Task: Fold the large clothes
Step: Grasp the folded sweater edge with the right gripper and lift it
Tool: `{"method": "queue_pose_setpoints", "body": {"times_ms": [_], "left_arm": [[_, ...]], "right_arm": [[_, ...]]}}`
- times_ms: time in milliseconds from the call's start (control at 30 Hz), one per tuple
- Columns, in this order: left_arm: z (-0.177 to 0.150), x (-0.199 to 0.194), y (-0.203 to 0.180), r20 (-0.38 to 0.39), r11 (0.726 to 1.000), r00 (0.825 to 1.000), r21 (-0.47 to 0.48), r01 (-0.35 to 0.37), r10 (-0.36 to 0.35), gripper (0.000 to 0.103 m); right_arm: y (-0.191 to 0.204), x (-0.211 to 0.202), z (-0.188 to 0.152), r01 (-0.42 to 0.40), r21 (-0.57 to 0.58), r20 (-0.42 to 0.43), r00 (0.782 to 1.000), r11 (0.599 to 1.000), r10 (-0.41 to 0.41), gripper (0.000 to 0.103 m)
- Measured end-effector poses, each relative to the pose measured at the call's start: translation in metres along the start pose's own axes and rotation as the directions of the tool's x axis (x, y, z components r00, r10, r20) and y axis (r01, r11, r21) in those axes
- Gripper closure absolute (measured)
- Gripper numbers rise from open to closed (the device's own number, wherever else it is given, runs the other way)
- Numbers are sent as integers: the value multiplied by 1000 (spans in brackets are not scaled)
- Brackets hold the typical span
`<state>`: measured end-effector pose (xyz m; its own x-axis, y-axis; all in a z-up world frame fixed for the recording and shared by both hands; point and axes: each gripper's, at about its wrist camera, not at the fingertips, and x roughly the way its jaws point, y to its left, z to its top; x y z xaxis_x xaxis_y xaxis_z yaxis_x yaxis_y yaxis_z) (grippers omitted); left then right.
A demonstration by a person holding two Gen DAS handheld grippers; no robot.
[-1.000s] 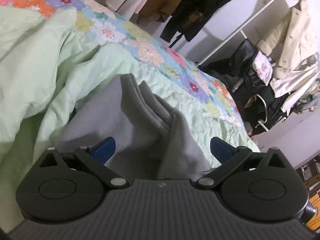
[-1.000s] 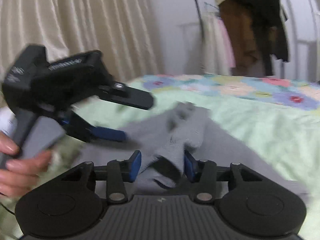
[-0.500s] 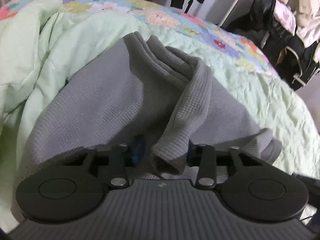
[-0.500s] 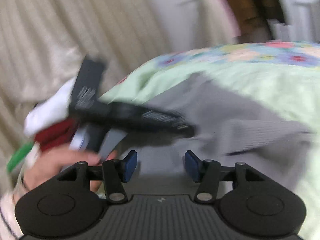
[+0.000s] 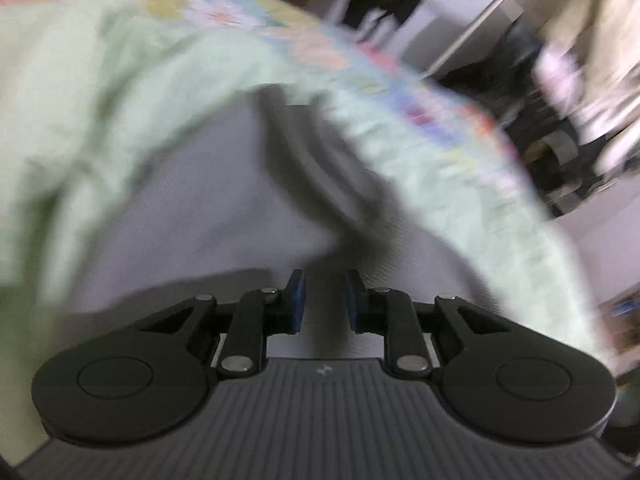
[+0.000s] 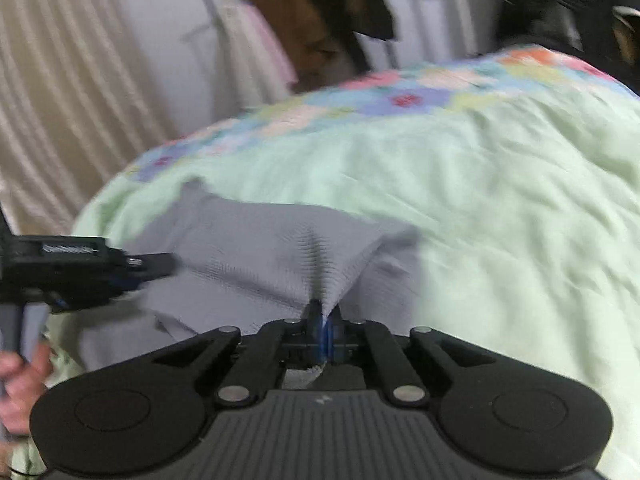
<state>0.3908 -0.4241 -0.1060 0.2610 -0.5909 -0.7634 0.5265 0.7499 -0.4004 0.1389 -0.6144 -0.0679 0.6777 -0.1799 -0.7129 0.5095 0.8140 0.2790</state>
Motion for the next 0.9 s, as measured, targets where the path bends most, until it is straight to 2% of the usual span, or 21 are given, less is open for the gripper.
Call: {"method": "queue_pose_setpoints", "body": {"times_ms": [33,100,133,167,200,233,267,300,333,433,500,567,600,633,667,700,733,767,800,867,900], "left_arm": [[-1,0,1,-26,1000,999,1,-21,21,79],[-4,-2,2,-72,999,996,6,-43,43,70],[-4,-4,1,-86,1000,996,12,-23,24,58],[-7,-7,0,-99,1000,995,22,-15,17,43],[-11,-10,-1,-112,999,993,36,-16,20,35],[-14,-13,-3,-125,999,992,50,-17,23,20],[-18,-15,-4,-138,998,990,64,-18,27,10],[-22,-18,-6,-150,997,988,79,-18,30,9],[-26,-21,-7,-163,996,986,93,-19,34,9],[-39,-27,3,-171,996,984,57,62,-52,9],[-42,-30,12,-179,992,978,36,119,-111,9],[-42,-34,17,-181,986,971,35,165,-156,9],[-42,-37,18,-178,980,966,40,196,-186,9],[-42,-40,19,-175,973,960,45,228,-217,9],[-41,-44,20,-163,963,953,44,264,-254,9],[-41,-47,22,-149,955,947,37,294,-286,9],[-41,-48,22,-139,950,943,30,309,-302,9],[-40,-51,23,-118,942,936,17,336,-332,9],[-38,-56,25,-90,928,924,7,373,-371,9],[-37,-63,26,-49,899,899,10,437,-436,9],[-37,-66,24,-35,886,886,22,463,-462,9]], "right_arm": [[-8,0,-5,-5,16,-22,1000,1000,5,85],[-26,-8,-15,-70,128,-20,997,989,73,62],[-34,-14,-19,-103,182,-14,994,978,107,36],[-43,-21,-28,-145,262,-4,989,954,151,27],[-50,-23,-38,-183,328,-13,980,927,198,27],[-56,-22,-46,-223,365,-33,967,904,252,27],[-61,-21,-55,-260,401,-51,951,878,305,27],[-64,-19,-61,-296,429,-45,937,853,347,27],[-65,-18,-62,-308,436,-36,933,846,359,27],[-65,-11,-63,-367,415,1,915,832,403,27],[-54,-3,-57,-420,380,-19,887,824,461,27],[-34,6,-53,-509,316,-76,827,800,556,27],[-28,8,-52,-527,293,-85,817,798,570,27],[-17,9,-52,-539,242,-97,814,807,573,29],[-5,9,-51,-523,181,-107,831,833,546,41],[6,9,-49,-487,129,-89,862,864,499,53],[6,11,-45,-474,154,-31,875,867,483,84],[5,13,-40,-463,185,29,884,867,466,89],[4,12,-38,-470,201,53,881,860,470,89],[0,7,-18,-517,270,147,856,812,496,89],[1,3,-8,-514,268,164,858,815,487,89]]}}
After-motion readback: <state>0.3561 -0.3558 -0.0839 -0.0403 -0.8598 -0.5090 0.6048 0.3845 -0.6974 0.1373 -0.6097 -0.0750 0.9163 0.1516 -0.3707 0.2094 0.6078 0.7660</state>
